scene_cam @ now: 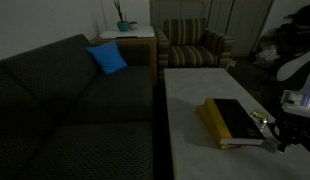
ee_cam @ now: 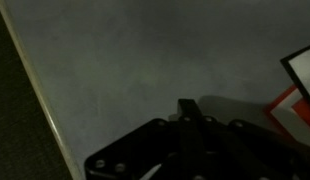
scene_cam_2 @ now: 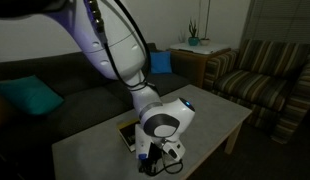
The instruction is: Put the silver lid on top of the silver tin
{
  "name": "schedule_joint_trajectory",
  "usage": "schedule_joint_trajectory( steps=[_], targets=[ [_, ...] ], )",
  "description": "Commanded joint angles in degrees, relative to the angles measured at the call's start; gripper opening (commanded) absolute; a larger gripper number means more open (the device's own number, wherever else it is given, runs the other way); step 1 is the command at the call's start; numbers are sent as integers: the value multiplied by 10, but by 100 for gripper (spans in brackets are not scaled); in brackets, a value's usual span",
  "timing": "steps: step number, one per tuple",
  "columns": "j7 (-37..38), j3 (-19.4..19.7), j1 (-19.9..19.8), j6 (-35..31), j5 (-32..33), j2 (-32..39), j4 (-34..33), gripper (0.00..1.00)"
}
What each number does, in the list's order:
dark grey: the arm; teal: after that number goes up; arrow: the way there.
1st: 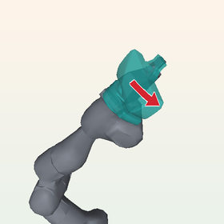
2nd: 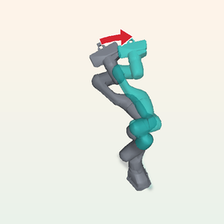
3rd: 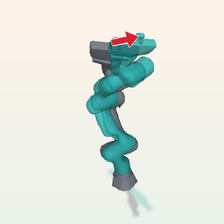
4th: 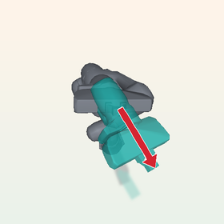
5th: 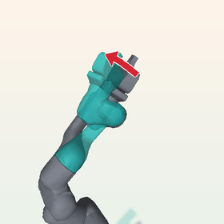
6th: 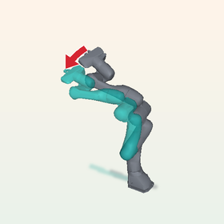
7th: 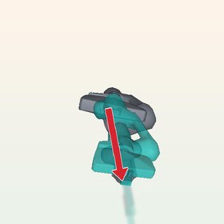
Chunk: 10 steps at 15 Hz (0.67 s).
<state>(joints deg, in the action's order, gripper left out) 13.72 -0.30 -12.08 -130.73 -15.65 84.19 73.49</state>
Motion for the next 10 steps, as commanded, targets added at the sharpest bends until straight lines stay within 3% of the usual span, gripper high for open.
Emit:
schedule_joint_trajectory(
  steps=[1,5,6,7,10],
  targets=[
    [34,0,-5,-21,-35,0,-2,0],
    [61,1,-7,-12,-50,0,-4,0],
    [37,-4,-8,-7,-42,0,-5,26],
    [11,-9,-9,-6,-34,0,-6,27],
    [-57,-11,3,-2,-5,0,-6,47]
  ],
)
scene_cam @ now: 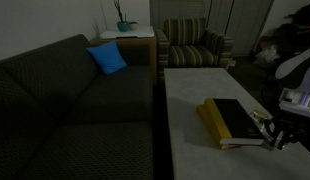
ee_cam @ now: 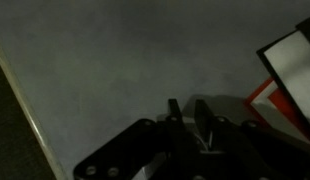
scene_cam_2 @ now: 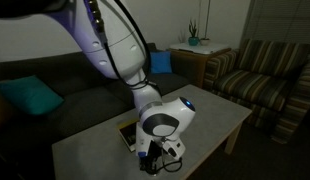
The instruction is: Put the silver lid on top of the silver tin
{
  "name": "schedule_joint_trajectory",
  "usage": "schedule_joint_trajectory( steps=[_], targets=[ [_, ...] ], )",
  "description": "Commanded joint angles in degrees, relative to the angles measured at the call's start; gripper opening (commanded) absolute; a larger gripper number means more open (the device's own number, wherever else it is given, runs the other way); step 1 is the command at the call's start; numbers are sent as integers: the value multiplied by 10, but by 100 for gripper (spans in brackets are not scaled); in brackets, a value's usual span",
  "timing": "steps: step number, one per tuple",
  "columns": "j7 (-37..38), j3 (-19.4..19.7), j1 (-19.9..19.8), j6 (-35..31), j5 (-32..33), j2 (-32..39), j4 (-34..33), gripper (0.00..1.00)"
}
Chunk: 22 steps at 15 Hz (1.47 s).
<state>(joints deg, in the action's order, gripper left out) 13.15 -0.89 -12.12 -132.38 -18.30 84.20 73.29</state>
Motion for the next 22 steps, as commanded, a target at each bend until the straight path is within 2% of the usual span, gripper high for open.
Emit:
schedule_joint_trajectory(
  steps=[1,6,8,13,15,16,22],
  targets=[
    [-62,-2,9,18,30,0,-4,54],
    [-60,38,45,57,98,0,-9,89],
    [-60,54,58,67,127,0,-9,99],
    [-127,54,56,3,186,0,-5,100],
    [-188,40,43,-15,203,0,-6,100],
    [-142,49,53,2,188,0,-8,100],
    [-177,33,41,8,184,0,-15,100]
  ],
)
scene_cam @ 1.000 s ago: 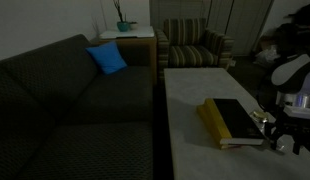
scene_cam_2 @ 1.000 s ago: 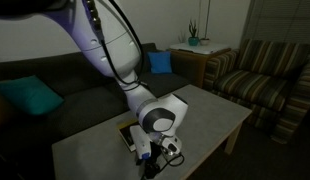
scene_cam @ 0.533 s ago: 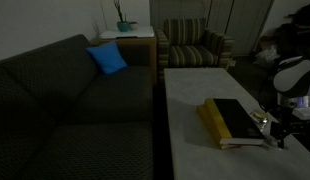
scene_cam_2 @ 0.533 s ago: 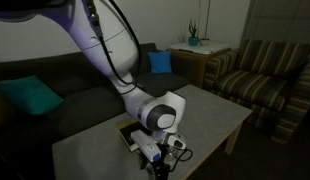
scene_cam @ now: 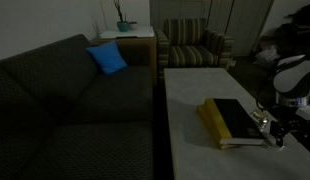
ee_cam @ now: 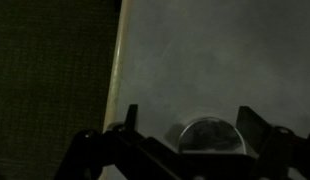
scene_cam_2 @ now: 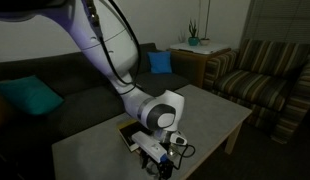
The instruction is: Put the silver lid on top of the silver tin
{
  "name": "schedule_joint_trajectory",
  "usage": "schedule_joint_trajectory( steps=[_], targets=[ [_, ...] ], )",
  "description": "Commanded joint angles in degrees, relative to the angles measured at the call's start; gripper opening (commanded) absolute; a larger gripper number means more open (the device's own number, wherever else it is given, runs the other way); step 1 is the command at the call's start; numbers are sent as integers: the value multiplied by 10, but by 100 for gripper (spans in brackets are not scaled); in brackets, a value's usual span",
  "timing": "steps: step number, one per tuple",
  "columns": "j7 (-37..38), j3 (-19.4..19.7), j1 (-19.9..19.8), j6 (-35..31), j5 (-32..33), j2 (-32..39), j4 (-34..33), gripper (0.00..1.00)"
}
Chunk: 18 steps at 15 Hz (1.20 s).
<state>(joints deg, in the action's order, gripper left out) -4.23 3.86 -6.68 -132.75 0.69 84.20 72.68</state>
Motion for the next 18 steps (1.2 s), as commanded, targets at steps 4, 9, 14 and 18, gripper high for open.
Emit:
schedule_joint_trajectory(
  steps=[4,9,14,18],
  targets=[
    [12,-30,-25,-1,-33,0,-14,100],
    [46,-37,-34,3,-75,0,-22,100],
    [31,-48,-42,39,-87,0,-32,100],
    [47,-38,-28,26,-82,0,-27,100]
  ],
)
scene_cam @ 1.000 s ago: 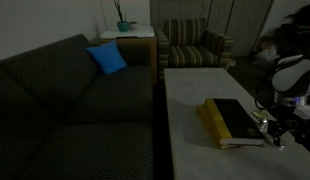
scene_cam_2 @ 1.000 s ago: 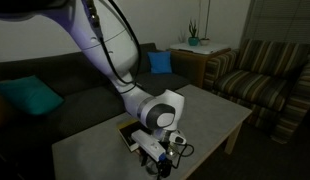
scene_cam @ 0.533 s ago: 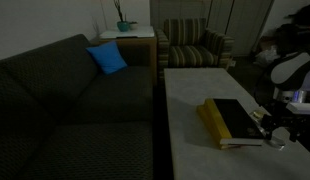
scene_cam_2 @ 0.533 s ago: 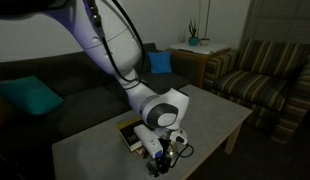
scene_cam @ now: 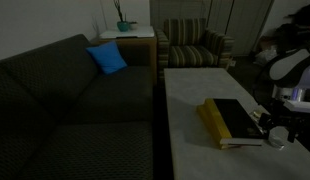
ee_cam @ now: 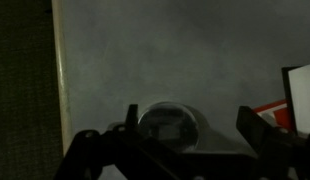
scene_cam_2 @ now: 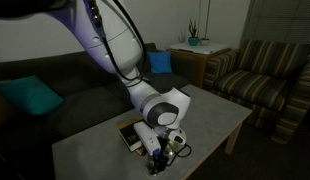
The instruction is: Put the silver lid on top of the silver tin
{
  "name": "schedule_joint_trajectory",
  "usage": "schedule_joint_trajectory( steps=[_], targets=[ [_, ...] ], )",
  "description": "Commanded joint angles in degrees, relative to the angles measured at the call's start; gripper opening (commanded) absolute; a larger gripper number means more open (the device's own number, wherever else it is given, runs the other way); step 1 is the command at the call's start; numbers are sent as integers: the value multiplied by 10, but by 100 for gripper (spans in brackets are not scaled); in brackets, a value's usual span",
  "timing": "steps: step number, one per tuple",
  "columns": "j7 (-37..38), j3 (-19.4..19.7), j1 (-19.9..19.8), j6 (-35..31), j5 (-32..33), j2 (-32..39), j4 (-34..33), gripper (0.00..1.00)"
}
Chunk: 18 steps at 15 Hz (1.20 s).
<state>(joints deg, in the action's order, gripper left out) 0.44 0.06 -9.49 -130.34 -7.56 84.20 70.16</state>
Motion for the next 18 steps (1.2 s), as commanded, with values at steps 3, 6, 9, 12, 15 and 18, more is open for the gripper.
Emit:
schedule_joint_trajectory(
  steps=[3,6,9,12,15,18],
  targets=[
    [-1,0,-1,3,0,0,-3,100],
    [-1,-1,-1,3,0,0,-3,100],
    [10,7,6,-11,3,0,-1,100],
    [24,16,12,-8,6,0,-4,100],
    [32,19,12,2,7,0,-8,100],
    [42,23,13,2,7,0,-11,100]
  ],
)
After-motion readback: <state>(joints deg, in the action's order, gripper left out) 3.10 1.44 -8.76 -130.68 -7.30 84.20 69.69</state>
